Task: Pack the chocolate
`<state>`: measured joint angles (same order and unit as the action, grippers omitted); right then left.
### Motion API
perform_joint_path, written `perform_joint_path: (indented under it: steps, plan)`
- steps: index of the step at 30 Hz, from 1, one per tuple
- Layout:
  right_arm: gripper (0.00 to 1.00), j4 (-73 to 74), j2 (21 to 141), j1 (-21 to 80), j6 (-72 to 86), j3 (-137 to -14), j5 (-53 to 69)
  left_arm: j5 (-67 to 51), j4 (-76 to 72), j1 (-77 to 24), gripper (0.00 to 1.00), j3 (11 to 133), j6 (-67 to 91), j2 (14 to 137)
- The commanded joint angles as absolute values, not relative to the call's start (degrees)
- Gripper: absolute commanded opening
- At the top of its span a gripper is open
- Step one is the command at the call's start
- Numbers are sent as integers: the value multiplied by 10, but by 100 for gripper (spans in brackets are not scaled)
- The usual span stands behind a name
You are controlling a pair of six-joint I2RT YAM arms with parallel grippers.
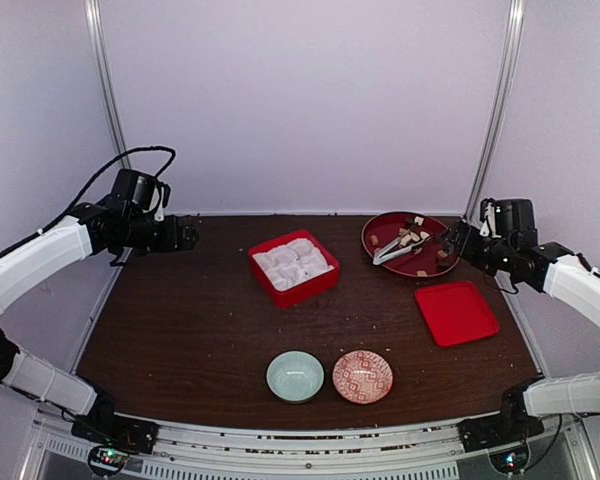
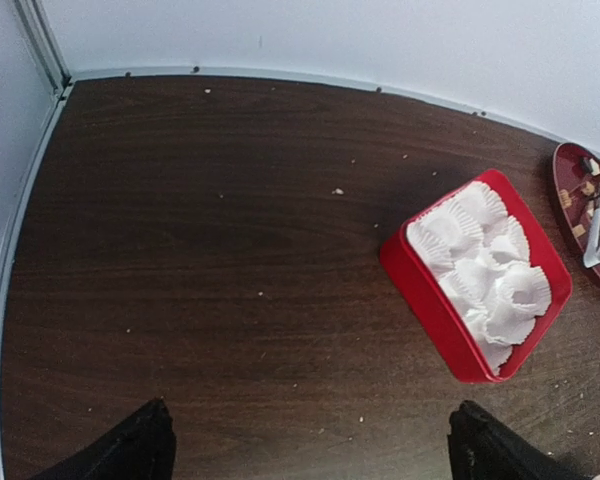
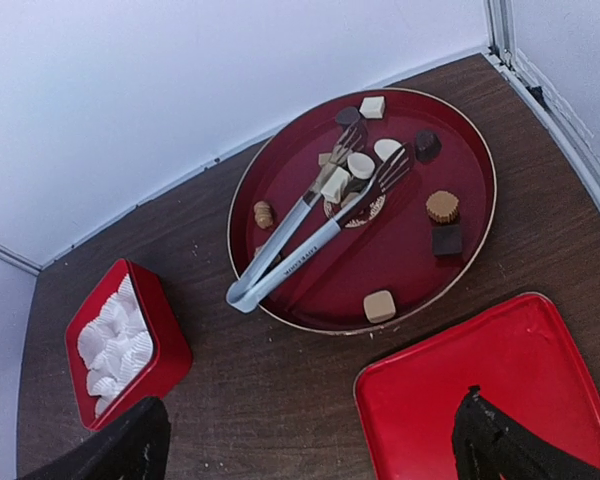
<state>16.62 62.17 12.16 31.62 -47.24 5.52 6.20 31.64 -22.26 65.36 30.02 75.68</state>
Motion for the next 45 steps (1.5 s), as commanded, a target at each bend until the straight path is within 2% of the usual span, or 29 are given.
perform_joint_path:
  steps: [1,12,23,40,45]
  plan:
    - [100,133,648,127,360,-515,50,17,236,-228,98,652,308,752]
    - [100,85,811,139,499,-621,58,25,224,-229,98,656,330,755]
    - [90,120,967,183,620,-728,-25,37,238,-230,98,661,342,760]
    - [77,35,1119,184,745,-744,-1,29,226,-214,98,641,345,753]
    - [69,39,1142,183,764,-758,-16,27,225,-205,98,637,349,755]
